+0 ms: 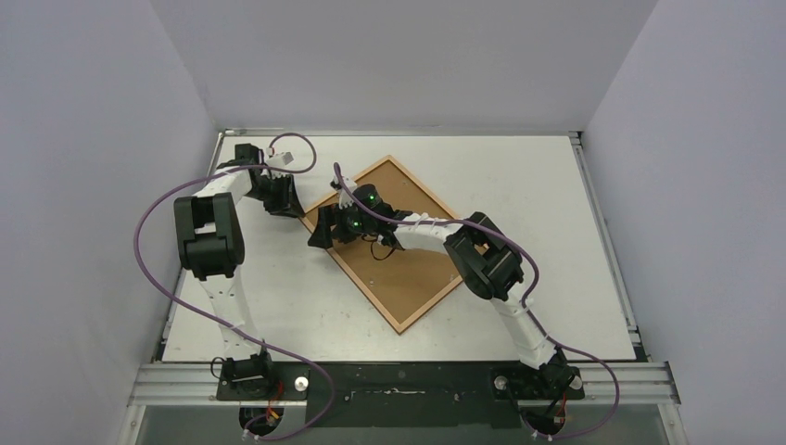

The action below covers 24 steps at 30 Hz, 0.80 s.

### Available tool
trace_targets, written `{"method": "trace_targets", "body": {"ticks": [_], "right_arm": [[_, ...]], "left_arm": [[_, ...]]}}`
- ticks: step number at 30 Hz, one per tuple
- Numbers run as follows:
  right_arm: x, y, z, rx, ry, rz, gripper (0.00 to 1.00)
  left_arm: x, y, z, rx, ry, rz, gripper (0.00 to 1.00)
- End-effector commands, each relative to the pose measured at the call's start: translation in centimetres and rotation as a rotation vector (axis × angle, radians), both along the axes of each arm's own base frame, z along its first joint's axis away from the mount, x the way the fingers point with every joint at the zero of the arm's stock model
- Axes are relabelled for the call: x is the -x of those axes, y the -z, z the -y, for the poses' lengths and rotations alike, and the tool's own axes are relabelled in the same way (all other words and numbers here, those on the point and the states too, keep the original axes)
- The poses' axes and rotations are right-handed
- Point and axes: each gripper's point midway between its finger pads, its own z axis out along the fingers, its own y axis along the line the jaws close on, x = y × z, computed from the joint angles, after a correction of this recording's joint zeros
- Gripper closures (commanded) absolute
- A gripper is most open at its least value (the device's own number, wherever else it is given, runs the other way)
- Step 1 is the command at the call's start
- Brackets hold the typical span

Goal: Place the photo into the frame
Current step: Install the photo frame at the center of the board.

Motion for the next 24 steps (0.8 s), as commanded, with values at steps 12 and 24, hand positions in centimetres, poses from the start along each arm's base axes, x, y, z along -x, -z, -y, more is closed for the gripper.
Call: {"method": "trace_targets", "body": {"ticks": [12, 24], "right_arm": [[2.7, -2.3, -1.5, -0.029, -0.078, -0.002, 0.10], [4.4, -2.6, -1.7, -0.056, -0.099, -0.043, 0.10]], "left_arm": [[0.1, 0.5, 0.3, -0.005, 0.013, 0.006, 0.74], [0.0, 0.5, 0.4, -0.002, 0.011, 0.007, 0.73]]}}
